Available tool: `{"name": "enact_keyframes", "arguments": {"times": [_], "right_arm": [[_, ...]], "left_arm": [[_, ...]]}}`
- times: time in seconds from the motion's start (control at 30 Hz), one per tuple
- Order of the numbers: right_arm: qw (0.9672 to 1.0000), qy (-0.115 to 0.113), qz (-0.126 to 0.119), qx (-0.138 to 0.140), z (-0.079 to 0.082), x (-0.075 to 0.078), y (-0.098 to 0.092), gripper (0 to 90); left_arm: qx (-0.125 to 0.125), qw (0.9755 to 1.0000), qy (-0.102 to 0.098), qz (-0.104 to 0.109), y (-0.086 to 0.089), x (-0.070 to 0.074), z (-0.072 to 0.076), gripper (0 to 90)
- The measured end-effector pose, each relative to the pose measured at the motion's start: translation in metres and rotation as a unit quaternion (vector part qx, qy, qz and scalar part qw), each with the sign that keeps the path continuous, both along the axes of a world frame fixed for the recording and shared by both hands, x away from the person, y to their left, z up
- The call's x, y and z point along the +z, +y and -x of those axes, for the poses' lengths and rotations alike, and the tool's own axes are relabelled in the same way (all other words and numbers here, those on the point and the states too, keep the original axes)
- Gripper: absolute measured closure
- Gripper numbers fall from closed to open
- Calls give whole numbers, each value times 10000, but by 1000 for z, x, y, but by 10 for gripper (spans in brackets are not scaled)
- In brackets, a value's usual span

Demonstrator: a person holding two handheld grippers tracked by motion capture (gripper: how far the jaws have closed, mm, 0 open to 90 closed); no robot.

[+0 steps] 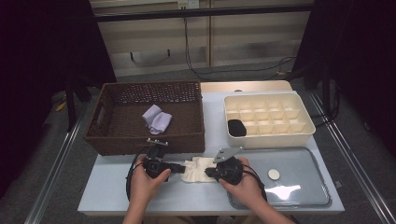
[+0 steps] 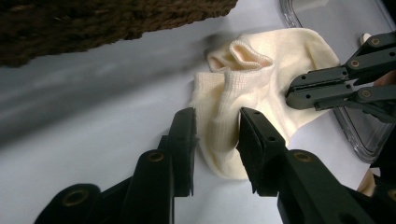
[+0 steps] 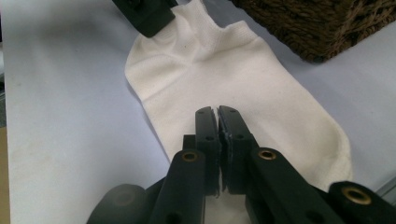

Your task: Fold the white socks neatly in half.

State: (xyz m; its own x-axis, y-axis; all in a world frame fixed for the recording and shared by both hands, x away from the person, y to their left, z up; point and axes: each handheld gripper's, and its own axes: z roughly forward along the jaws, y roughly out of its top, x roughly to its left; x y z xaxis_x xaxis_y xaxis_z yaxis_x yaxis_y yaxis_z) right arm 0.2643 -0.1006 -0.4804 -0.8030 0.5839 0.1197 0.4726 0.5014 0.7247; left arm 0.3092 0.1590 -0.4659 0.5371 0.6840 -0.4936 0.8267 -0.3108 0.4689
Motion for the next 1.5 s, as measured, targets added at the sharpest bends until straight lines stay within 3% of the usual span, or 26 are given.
{"name": "enact_keyframes", "arguments": {"times": [0.03,0.1,0.17,0.27,0.33,0.37,0.43,0.6,0.67,0.73,0.83,0.97,1.13,1.3,1.43,1.5], "right_arm": [[10000,2,-3,-5,0,0,0,870],[10000,-25,3,11,1,0,0,870],[10000,-58,4,4,1,-1,0,870],[10000,-54,-17,3,2,-1,0,870],[10000,-61,-37,-1,2,-1,0,870],[10000,-61,-31,5,2,-1,0,870],[10000,-43,-16,10,2,-1,0,870],[10000,-27,-30,11,1,-1,0,865],[10000,33,-36,-16,0,0,0,855],[10000,-37,-49,-30,0,3,0,863],[9998,-107,-160,-21,-2,8,2,863],[9998,-66,-159,38,-6,9,8,862],[9998,28,51,164,-9,3,19,865],[9995,211,-128,214,-11,1,26,868],[9990,276,-134,317,-10,1,32,870],[9990,258,-116,344,-11,1,31,870]], "left_arm": [[-31,10000,-33,-72,-1,-1,0,664],[102,9999,-29,43,-4,-5,-1,659],[3,10000,-69,66,-4,-7,-2,659],[73,9999,-96,104,-7,-8,-1,699],[-22,9999,-131,40,-7,-9,0,773],[-23,9999,-57,91,-8,-8,1,818],[-18,10000,-68,34,-9,-6,1,843],[-195,9998,7,16,-9,9,1,853],[-115,9999,15,78,-12,13,2,852],[-242,9997,9,-17,-12,15,1,852],[-205,9998,34,-18,-14,15,0,852],[-240,9997,78,14,-14,18,-1,852],[-366,9992,127,9,-17,29,-2,852],[-420,9988,248,0,-20,39,-4,852],[-390,9989,257,-93,-23,44,-4,850],[-548,9979,216,-276,-23,44,-5,851]]}}
